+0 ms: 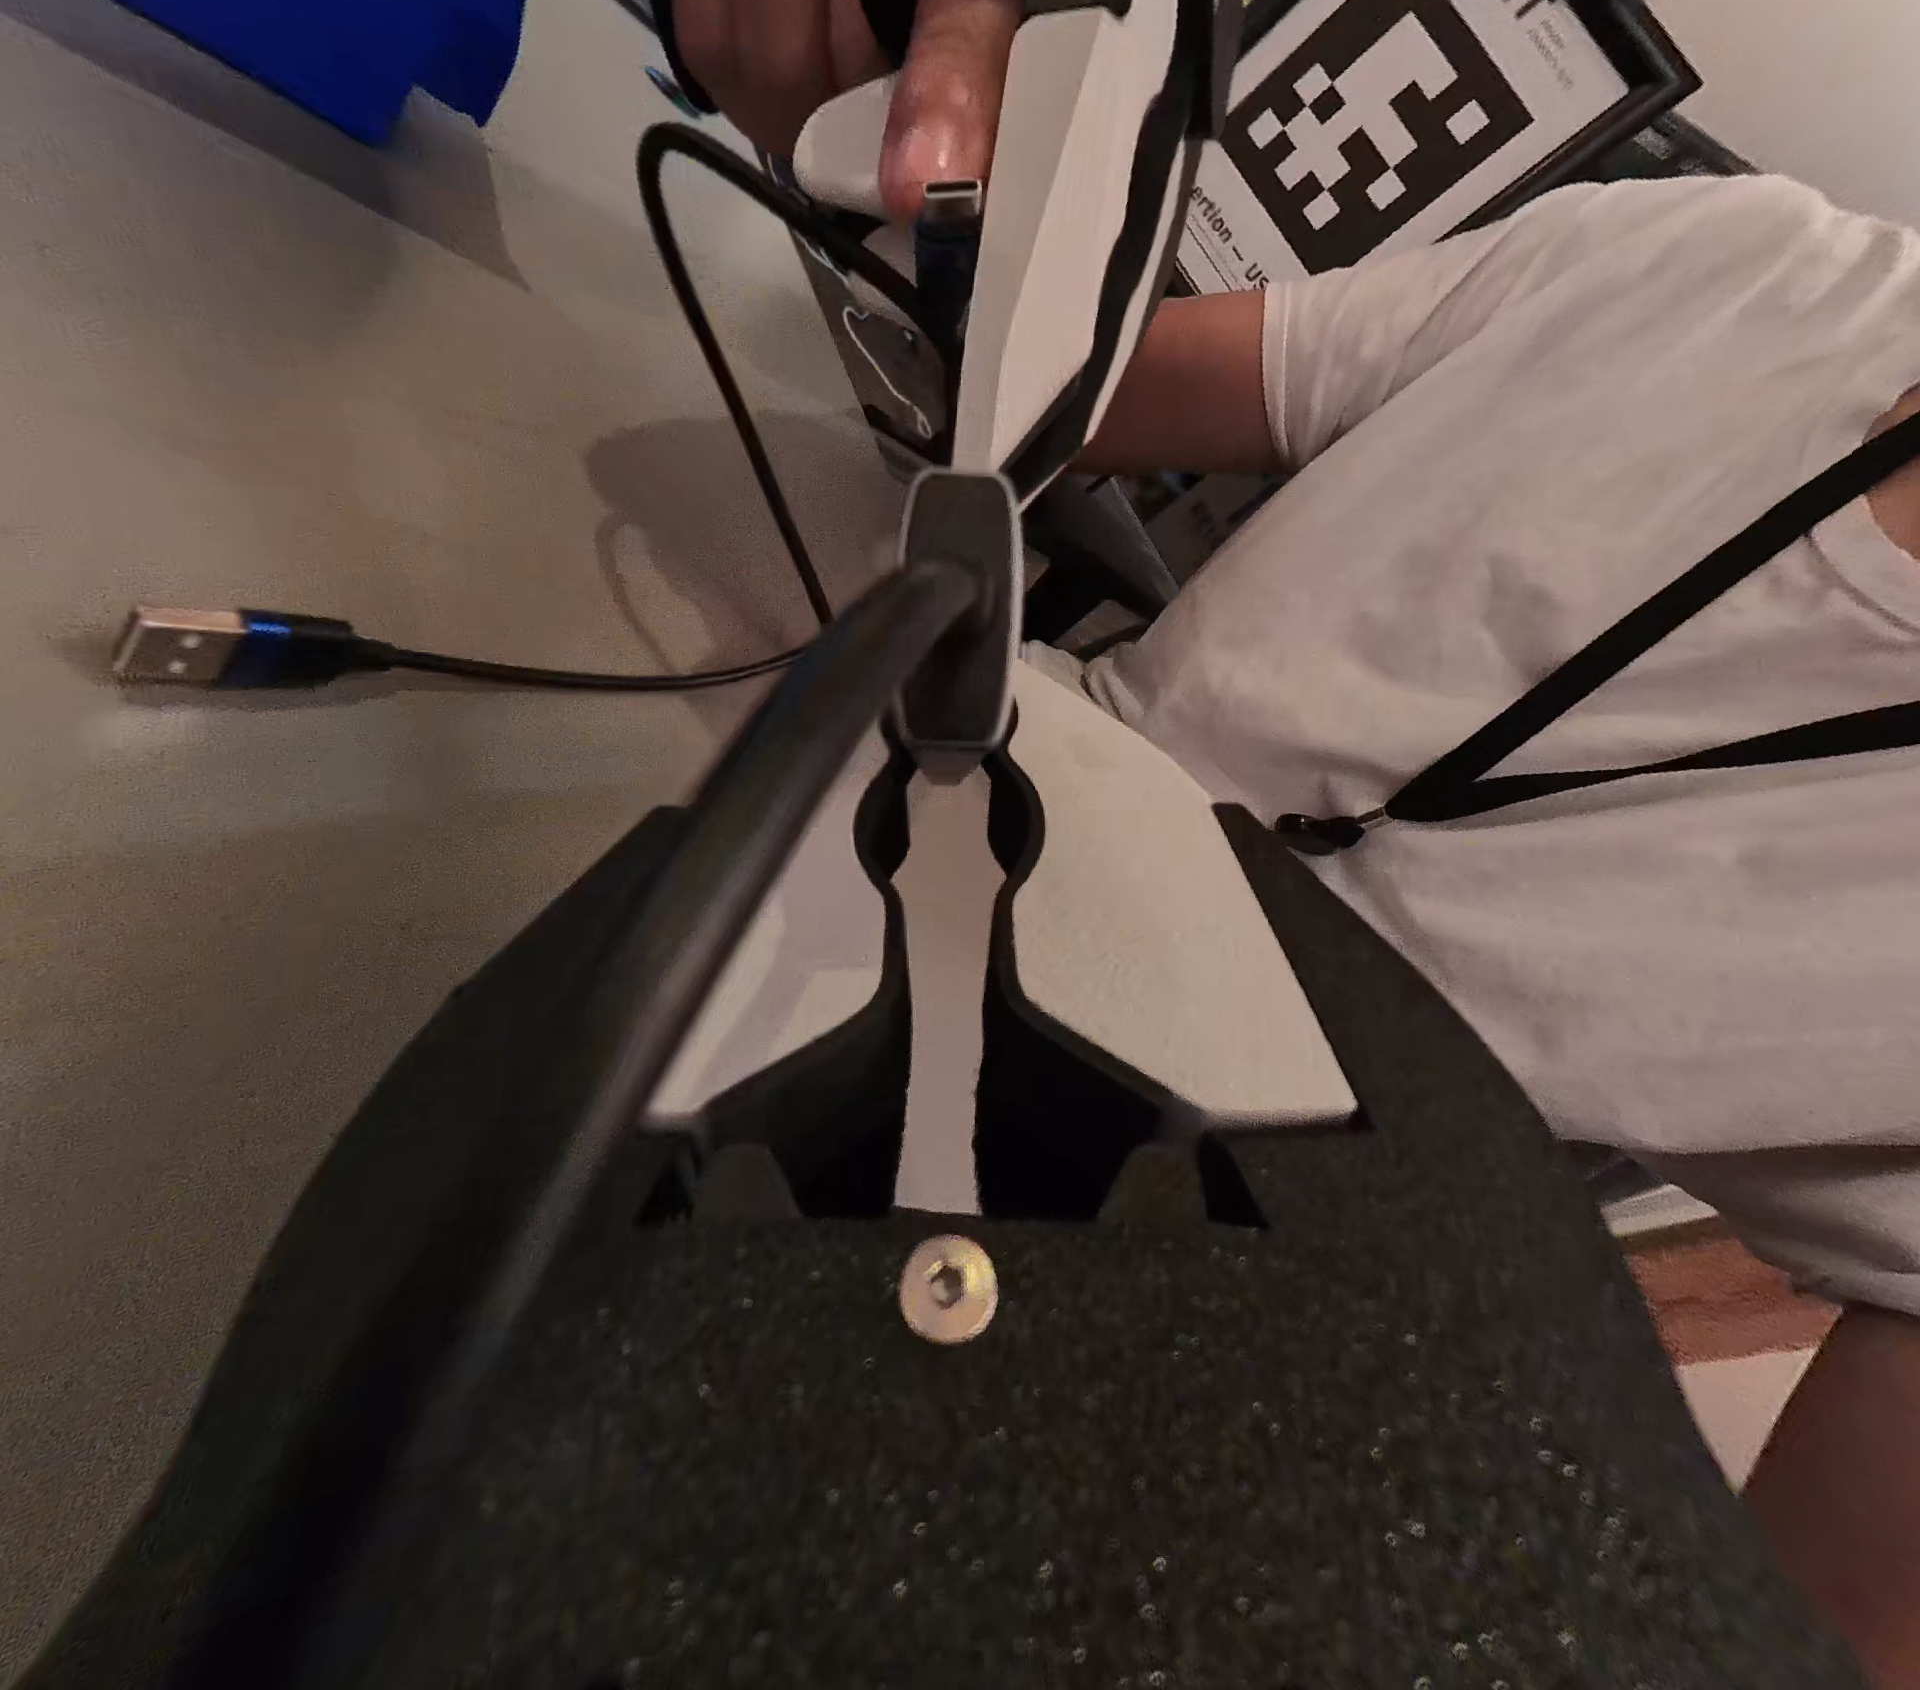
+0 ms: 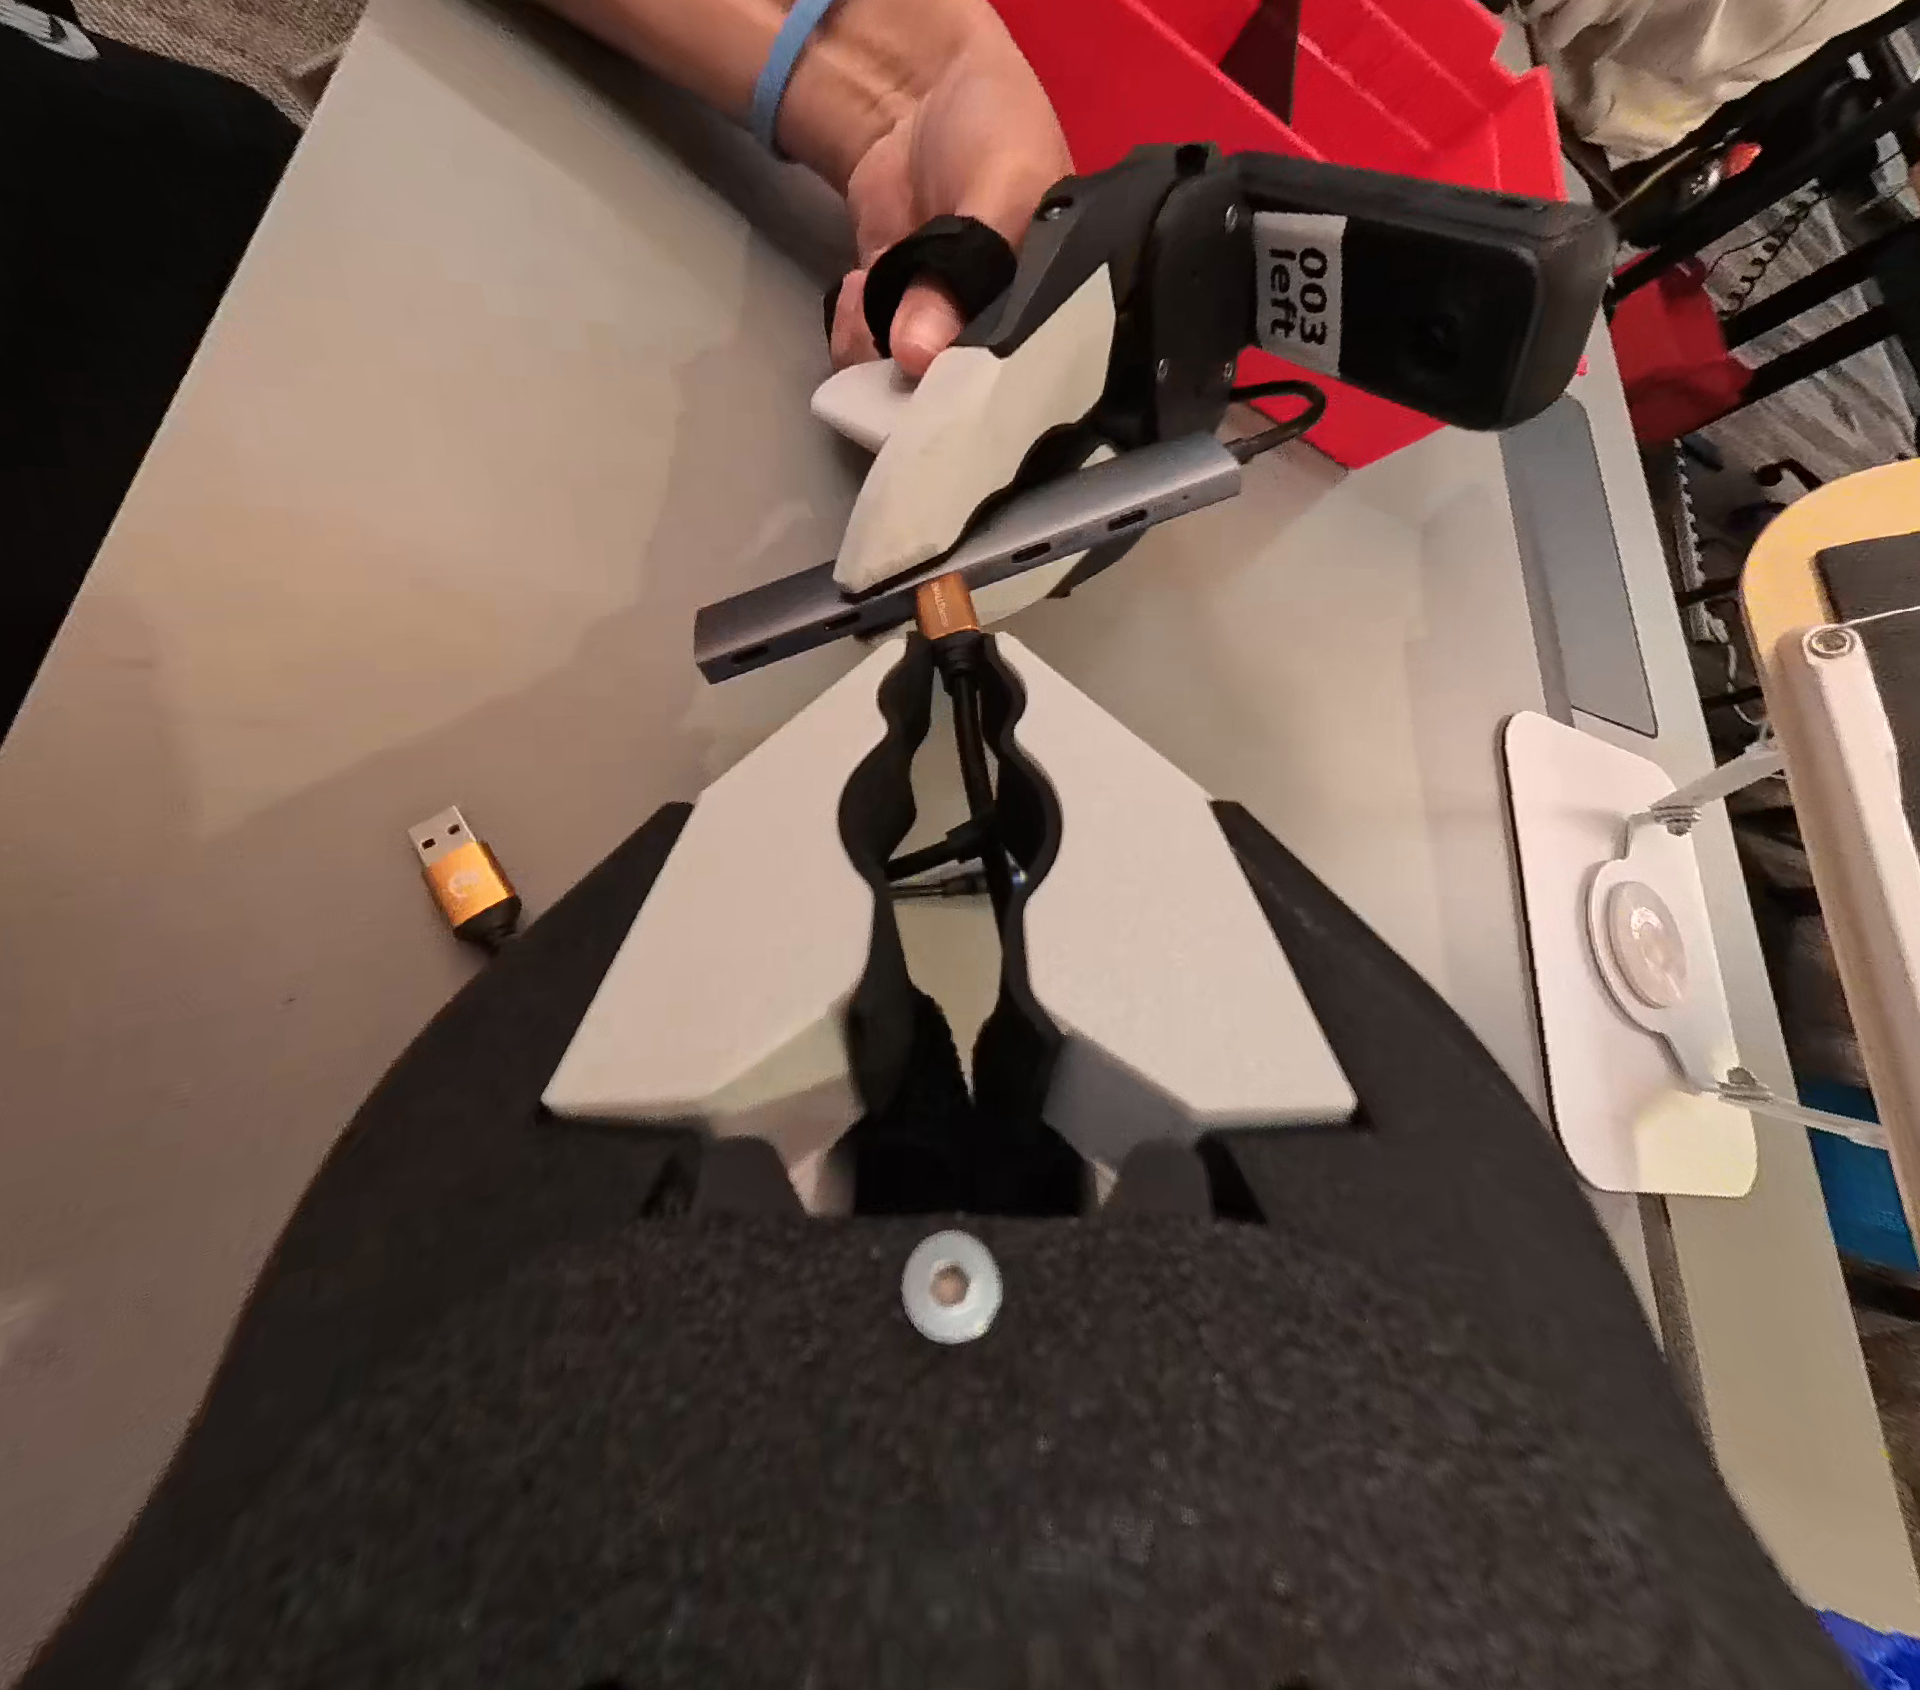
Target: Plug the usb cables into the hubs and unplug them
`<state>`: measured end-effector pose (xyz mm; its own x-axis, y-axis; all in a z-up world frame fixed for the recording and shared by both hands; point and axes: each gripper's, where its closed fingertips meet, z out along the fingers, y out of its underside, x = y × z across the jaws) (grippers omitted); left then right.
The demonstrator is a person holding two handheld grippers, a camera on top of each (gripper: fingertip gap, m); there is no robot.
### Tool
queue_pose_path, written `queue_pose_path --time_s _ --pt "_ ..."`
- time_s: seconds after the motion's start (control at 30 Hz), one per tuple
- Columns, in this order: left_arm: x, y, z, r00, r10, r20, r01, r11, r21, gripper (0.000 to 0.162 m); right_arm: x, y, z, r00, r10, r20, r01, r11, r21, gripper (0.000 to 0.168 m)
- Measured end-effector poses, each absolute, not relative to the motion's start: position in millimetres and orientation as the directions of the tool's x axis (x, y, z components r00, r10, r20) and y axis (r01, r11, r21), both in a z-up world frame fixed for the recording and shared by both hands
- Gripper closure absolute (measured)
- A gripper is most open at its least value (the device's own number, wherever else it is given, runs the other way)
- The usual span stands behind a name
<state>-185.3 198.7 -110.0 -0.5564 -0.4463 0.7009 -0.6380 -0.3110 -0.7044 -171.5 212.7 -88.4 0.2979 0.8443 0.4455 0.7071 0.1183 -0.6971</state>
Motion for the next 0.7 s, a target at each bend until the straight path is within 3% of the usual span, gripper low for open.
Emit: queue_pose_path --time_s 0.2,0.4,0.5,0.63,0.7 --pt "-175 221 -99 -0.53 -0.563 0.634 -0.546 -0.345 -0.763 0.152 -154 233 -71 0.414 0.766 0.492 0.678 0.101 -0.728 0.162" --pt "-166 250 -112 -0.416 -0.687 0.596 -0.507 -0.369 -0.779 0.152 -112 230 -12 0.679 0.659 0.324 0.419 0.015 -0.908 0.15" --pt "-165 254 -114 -0.398 -0.688 0.606 -0.508 -0.385 -0.771 0.152 -107 211 -53 0.729 0.659 0.184 0.425 -0.225 -0.877 0.14" --pt "-161 261 -122 -0.346 -0.719 0.603 -0.511 -0.394 -0.764 0.152 -82 188 -107 0.831 0.487 0.269 0.49 -0.411 -0.769 0.138" --pt "-158 265 -125 -0.321 -0.75 0.578 -0.502 -0.383 -0.776 0.152 -59 173 -128 0.907 0.336 0.254 0.407 -0.543 -0.734 0.139"
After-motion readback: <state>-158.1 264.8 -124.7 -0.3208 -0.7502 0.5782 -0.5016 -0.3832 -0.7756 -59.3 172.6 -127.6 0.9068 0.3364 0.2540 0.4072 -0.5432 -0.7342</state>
